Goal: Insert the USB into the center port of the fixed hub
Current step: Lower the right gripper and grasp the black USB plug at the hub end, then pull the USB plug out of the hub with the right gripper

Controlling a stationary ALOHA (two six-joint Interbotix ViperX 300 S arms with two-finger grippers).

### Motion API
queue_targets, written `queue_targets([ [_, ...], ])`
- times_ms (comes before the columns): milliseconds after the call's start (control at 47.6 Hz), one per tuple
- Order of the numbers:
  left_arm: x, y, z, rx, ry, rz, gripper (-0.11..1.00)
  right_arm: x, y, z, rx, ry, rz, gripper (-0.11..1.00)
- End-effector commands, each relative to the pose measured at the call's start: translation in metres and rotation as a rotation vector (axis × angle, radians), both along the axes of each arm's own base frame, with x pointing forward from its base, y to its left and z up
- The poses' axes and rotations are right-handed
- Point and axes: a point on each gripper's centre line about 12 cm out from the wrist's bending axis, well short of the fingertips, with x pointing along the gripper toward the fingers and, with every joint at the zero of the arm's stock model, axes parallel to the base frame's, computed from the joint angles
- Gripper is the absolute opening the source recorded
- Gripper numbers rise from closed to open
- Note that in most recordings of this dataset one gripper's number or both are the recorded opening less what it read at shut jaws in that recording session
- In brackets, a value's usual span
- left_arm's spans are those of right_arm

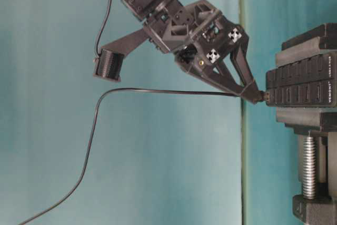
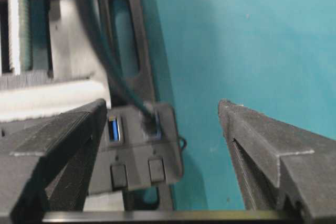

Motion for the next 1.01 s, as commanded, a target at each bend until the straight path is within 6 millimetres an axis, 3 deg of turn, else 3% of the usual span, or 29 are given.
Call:
queue_targets([
  [0, 0.003, 0.000, 0.008, -0.004, -0.021, 0.001, 0.00, 0.007, 0.000, 0.013, -0.011, -0.043, 0.006, 0.86],
  [252, 0.003, 0.000, 0.008, -0.004, -0.020, 0.001, 0.00, 0.007, 0.000, 0.013, -0.010, -0.043, 0.005, 0.82],
  [462, 0.003, 0.000, 0.008, -0.004, -0.021, 0.001, 0.00, 0.007, 0.000, 0.013, -0.011, -0.042, 0.006, 0.72],
  [987, 0.003, 0.001, 0.007, -0.003, -0.020, 0.005, 0.00, 0.007, 0.011, 0.011, -0.007, -0.030, 0.031, 0.16],
])
